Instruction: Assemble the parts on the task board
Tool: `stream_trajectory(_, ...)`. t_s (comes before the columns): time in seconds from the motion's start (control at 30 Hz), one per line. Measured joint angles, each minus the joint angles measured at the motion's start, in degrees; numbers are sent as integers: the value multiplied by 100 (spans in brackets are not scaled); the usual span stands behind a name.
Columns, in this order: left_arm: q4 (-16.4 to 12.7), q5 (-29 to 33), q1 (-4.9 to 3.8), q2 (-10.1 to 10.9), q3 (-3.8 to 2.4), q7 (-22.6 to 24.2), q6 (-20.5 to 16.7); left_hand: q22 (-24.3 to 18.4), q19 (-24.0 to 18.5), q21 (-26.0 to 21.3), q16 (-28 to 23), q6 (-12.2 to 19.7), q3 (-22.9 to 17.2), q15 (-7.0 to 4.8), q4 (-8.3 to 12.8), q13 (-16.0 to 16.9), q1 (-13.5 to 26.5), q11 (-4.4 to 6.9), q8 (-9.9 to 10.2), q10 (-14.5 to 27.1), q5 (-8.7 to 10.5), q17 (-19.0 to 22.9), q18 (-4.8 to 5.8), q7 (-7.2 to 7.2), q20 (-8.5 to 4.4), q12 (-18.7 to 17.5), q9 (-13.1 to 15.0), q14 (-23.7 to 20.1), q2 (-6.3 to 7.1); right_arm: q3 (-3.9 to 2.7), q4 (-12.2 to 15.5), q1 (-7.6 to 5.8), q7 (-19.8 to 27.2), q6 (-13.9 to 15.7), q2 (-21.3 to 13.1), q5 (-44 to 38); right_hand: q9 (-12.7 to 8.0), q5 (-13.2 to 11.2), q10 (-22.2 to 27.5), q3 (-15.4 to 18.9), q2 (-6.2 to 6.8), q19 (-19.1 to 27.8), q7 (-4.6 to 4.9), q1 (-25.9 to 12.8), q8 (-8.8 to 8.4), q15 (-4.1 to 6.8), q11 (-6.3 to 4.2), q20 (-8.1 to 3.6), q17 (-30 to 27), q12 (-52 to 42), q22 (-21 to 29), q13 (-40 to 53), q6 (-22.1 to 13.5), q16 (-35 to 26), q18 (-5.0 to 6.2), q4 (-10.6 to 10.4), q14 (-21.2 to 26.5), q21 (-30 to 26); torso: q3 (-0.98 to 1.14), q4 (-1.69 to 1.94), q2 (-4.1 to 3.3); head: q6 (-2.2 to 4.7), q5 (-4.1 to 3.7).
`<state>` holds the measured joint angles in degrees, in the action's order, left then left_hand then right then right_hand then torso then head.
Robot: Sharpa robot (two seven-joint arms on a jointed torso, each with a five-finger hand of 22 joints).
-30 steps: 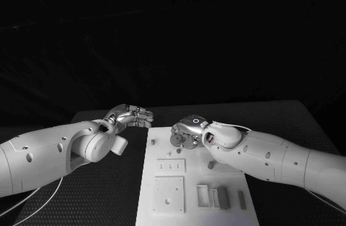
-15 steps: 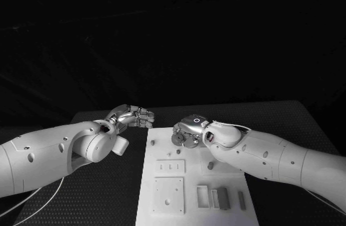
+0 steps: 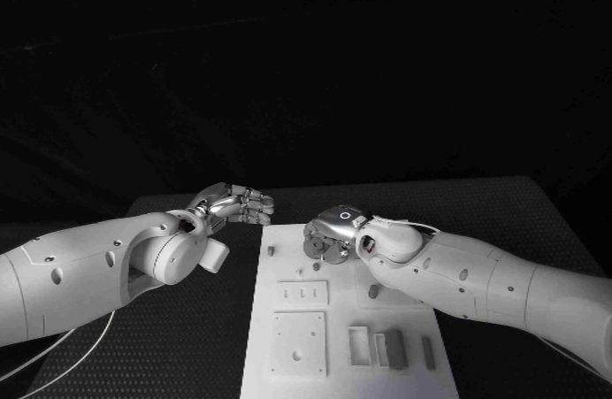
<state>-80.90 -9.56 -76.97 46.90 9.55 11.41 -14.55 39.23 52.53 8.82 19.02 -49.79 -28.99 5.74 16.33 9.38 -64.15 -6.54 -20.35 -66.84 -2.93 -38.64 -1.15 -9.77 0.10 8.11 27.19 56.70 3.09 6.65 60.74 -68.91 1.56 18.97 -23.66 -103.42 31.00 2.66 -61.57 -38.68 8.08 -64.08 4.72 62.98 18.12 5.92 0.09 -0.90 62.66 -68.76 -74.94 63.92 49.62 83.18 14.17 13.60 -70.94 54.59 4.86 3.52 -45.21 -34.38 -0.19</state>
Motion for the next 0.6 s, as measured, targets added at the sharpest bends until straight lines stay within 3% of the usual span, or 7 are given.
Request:
stream_trajectory(0.13, 1, 0, -1, 0, 0, -1, 0, 4, 0, 0, 0, 0, 0, 0, 0, 0, 0, 0, 0, 0, 0, 0, 0, 0, 0, 0, 0, 0, 0, 3, -15, 3, 11, 13, 23, 31, -61, 0, 108, -18, 43, 33, -45, -36, -136, -47, 82, -11, -163, 45, 0, -13, 194, -35, 16, 18, 149, -3, -1, -3, 0, -8, 5)
stream_trajectory(0.23, -2, 0, -1, 2, 0, -2, 0, 4, 0, 0, 0, 0, 0, 0, 0, -1, 0, 0, 0, 0, 0, 0, 0, 0, 0, 0, 0, 0, 0, 5, -41, 7, 16, 13, 25, 56, -161, 0, 234, -24, 153, 83, 214, -20, -392, -171, 208, 16, -348, 134, 0, -42, -64, -114, 15, 24, 345, -34, -3, -7, 1, -10, 8)
stream_trajectory(0.3, -5, -1, -3, 6, 0, -3, 0, 4, 0, 0, 0, 0, 0, 0, 0, -1, 0, 0, 0, 0, 0, 0, 0, 0, 0, 0, 0, 0, 0, 12, -76, 13, 16, 3, 11, 82, -219, 0, 305, -27, 158, 107, 337, -22, -501, -230, 279, 39, -373, 162, 1, -62, -187, -114, 6, 21, 415, -59, -5, -10, 1, -10, 9)
stream_trajectory(0.47, -5, -1, -10, 21, 0, -12, 0, 3, 0, 0, 0, 41, 8, 0, -8, 1, 14, 0, 40, 0, 0, -9, 0, -23, 0, 0, 0, 0, 14, 12, -132, 15, -7, -42, 7, 111, -267, 0, 417, -55, 183, 189, 424, -75, -581, -334, 349, 101, -406, 249, 1, -127, -274, -145, -1, -95, 520, -112, -5, -9, 1, -4, 2)
stream_trajectory(0.6, -6, 0, -13, 21, 0, -26, 3, 9, 0, -21, -23, 79, 20, 0, -21, 5, 39, -21, 40, 21, 0, -17, 0, -44, 0, -24, -8, 0, 39, 14, -167, 15, -31, -100, 9, 100, -286, 0, 487, -54, 149, 279, 480, -137, -611, -340, 361, 132, -430, 289, 1, -170, -330, -181, -1, -183, 606, -167, -5, -13, 1, 0, 1)
